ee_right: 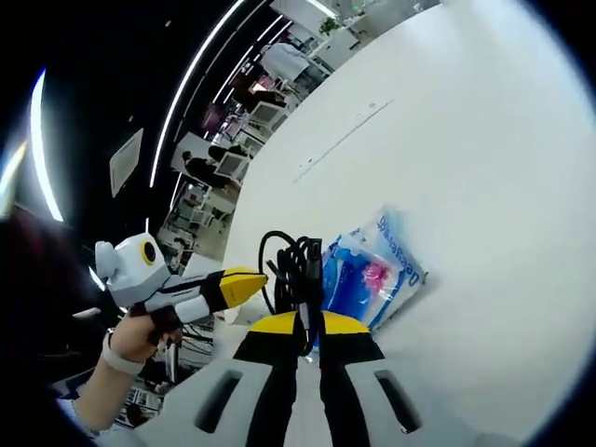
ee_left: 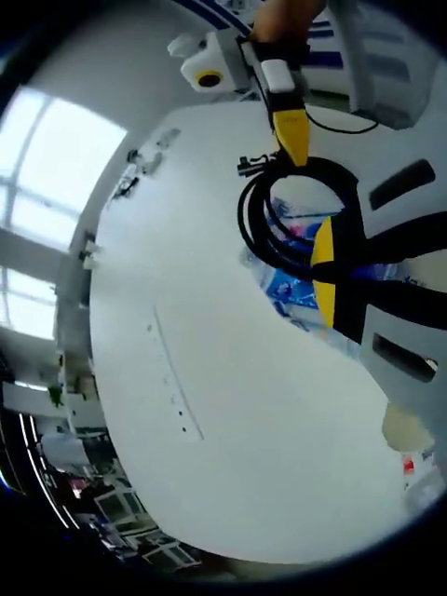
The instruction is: Arrange the tabletop items into an orderly group along one side of the table until the central work area is clear of visible clutter.
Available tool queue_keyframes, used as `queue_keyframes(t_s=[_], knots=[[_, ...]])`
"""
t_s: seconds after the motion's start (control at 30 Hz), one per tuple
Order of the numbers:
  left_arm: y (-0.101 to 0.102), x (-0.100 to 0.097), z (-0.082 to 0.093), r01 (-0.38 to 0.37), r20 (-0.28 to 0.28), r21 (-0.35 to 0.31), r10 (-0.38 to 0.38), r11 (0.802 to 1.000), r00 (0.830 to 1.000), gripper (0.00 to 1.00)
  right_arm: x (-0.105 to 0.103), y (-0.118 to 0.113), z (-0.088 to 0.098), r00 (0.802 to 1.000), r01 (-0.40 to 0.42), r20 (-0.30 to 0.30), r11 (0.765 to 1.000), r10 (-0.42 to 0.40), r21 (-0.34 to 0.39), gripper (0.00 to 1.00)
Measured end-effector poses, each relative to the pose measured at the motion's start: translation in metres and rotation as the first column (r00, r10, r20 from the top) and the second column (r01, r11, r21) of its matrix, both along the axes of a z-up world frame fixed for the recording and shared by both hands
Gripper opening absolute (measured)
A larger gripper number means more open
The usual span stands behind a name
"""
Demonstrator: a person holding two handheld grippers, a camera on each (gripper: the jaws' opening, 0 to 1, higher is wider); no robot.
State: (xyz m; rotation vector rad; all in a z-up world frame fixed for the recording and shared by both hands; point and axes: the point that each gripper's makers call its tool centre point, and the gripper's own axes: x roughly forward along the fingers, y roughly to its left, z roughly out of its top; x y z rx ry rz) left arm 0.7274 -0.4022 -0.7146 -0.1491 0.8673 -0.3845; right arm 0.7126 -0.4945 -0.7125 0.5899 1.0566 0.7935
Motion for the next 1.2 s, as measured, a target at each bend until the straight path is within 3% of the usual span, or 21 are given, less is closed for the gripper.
queue_keyframes(t_s=[0.5, 1.2], knots=[[-0.068, 0.003, 0.0, 0.083, 0.017, -0.096, -0.082, 0.992, 0.996, 0.0, -0.01, -0.064, 0.006, 0.997, 0.054, -0.049, 0.998, -0.055, -0.01, 0.03], [-0.141, -0.009, -0.022, 0.188, -0.003, -0.142, -0.191, 0.972, 0.982, 0.0, -0.036, -0.133, -0.015, 0.982, 0.137, -0.128, 0.991, -0.137, -0.008, 0.03]])
